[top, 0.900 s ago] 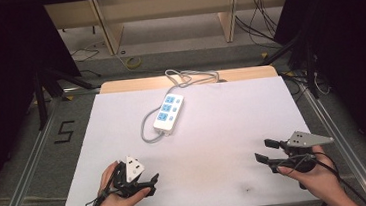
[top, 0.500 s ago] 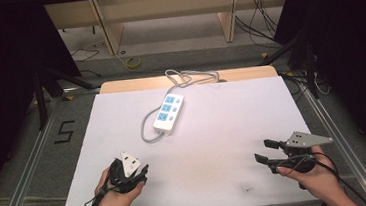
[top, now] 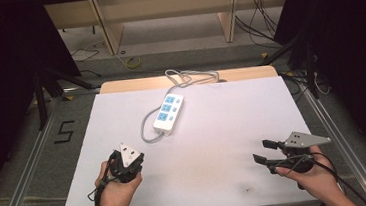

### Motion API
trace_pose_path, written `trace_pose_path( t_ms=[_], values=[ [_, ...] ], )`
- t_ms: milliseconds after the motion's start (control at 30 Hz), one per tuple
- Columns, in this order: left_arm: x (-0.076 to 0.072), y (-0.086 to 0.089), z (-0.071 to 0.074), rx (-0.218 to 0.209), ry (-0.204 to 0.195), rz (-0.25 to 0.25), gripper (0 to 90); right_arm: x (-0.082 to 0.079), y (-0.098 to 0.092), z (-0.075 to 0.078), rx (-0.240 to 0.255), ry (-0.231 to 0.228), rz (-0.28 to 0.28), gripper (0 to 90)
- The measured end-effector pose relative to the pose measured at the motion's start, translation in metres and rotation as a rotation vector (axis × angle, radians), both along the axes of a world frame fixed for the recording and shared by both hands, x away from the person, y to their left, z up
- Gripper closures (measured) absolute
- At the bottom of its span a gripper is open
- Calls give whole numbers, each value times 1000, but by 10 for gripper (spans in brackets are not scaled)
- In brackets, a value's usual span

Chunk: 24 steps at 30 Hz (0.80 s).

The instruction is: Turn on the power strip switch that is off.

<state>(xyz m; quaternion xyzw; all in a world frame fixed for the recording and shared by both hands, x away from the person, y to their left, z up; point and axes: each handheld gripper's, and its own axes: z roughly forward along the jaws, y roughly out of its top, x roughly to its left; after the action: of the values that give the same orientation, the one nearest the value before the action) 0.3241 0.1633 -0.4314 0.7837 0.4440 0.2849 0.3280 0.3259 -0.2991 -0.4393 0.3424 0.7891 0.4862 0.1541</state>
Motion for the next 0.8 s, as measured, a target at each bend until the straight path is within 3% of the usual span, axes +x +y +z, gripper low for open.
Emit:
trace_pose_path(
  t_ms=[467,800],
  values=[
    [27,-16,-2,21,37,-32,898,-2,0,0,0,6,-1,354],
    [35,-28,-5,36,49,-46,899,-2,0,0,-2,5,1,354]
  ],
)
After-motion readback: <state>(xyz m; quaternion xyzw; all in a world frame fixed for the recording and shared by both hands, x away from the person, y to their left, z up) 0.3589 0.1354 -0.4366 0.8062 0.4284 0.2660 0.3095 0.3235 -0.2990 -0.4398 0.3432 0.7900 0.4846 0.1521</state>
